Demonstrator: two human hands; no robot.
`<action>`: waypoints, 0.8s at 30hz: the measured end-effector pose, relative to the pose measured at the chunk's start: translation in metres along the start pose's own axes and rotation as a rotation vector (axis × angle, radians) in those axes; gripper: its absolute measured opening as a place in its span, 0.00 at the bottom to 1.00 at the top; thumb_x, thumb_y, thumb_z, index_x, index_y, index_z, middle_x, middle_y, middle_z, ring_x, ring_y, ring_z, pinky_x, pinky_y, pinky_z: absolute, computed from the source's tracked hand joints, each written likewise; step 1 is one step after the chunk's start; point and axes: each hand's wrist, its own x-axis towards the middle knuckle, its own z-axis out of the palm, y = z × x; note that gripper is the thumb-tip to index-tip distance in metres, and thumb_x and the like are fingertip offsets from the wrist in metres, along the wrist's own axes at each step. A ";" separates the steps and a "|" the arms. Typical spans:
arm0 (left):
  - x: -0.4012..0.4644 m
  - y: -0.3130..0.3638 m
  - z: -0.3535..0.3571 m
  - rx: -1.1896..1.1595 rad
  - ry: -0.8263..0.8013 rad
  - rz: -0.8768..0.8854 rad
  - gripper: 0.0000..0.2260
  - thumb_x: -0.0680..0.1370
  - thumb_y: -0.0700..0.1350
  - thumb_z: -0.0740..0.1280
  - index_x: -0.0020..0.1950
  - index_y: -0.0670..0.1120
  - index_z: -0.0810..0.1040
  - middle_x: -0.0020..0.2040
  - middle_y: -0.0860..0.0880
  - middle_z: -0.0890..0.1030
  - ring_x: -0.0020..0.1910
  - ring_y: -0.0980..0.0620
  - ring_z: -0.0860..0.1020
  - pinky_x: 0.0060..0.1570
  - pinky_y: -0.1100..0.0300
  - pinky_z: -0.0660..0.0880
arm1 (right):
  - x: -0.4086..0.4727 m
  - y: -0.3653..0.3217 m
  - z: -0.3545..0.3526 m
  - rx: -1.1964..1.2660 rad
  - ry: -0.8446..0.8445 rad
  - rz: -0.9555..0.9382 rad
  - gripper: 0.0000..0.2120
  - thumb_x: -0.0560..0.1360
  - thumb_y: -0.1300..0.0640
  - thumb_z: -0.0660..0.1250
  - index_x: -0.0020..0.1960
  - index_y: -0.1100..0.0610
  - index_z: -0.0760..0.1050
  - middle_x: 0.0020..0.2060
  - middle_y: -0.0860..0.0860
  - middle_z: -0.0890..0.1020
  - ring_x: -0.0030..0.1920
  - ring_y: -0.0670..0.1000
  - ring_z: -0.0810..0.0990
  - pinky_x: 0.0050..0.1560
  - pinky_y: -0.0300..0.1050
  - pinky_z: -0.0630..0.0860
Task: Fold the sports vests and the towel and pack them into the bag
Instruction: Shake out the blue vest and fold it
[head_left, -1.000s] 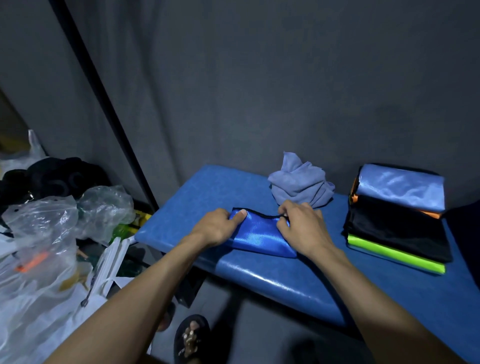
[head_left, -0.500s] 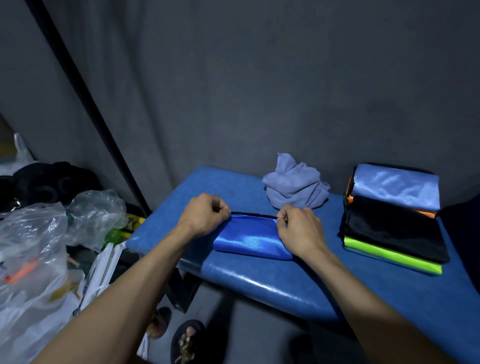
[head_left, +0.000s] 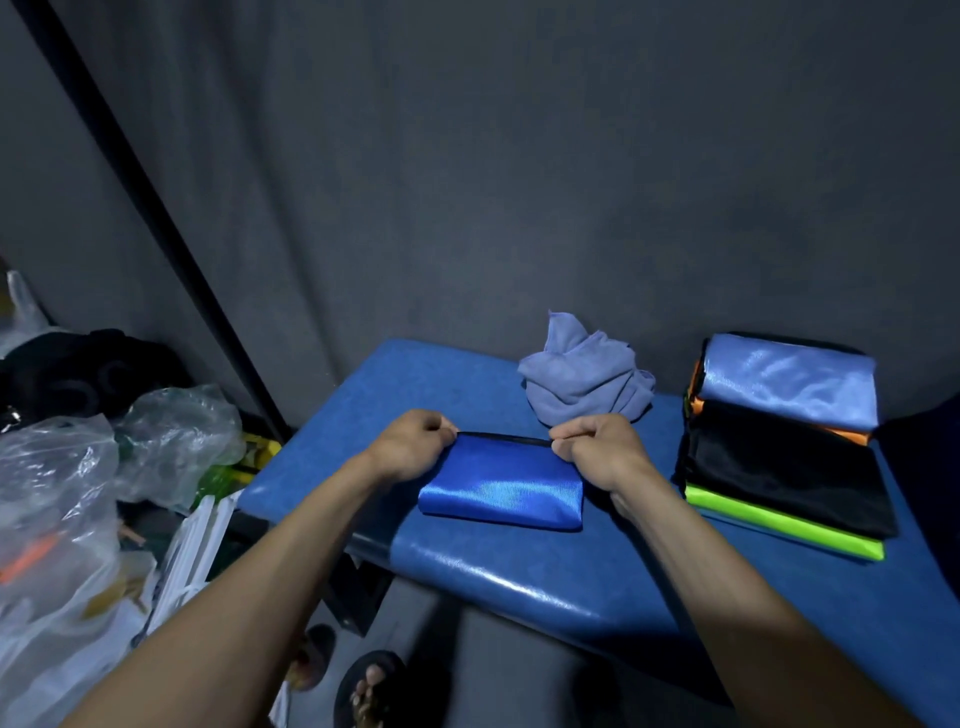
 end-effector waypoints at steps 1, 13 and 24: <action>0.003 0.002 0.000 -0.012 -0.010 -0.045 0.10 0.83 0.43 0.62 0.45 0.43 0.80 0.38 0.50 0.78 0.37 0.53 0.75 0.39 0.61 0.72 | 0.001 -0.001 -0.001 0.045 -0.001 0.025 0.07 0.75 0.66 0.72 0.46 0.55 0.83 0.42 0.50 0.83 0.44 0.48 0.79 0.43 0.35 0.74; 0.009 0.015 0.023 0.452 0.092 -0.080 0.13 0.84 0.48 0.53 0.52 0.43 0.74 0.63 0.38 0.79 0.60 0.38 0.77 0.58 0.50 0.73 | 0.009 -0.003 -0.017 0.117 -0.122 0.140 0.09 0.77 0.67 0.71 0.56 0.61 0.80 0.35 0.54 0.80 0.31 0.48 0.76 0.26 0.39 0.77; -0.001 0.007 0.030 0.474 0.207 0.018 0.10 0.84 0.47 0.53 0.47 0.45 0.69 0.57 0.41 0.79 0.52 0.40 0.77 0.51 0.50 0.72 | 0.012 0.000 -0.022 -0.037 -0.162 0.044 0.11 0.74 0.72 0.66 0.52 0.60 0.80 0.40 0.55 0.81 0.38 0.51 0.78 0.37 0.44 0.78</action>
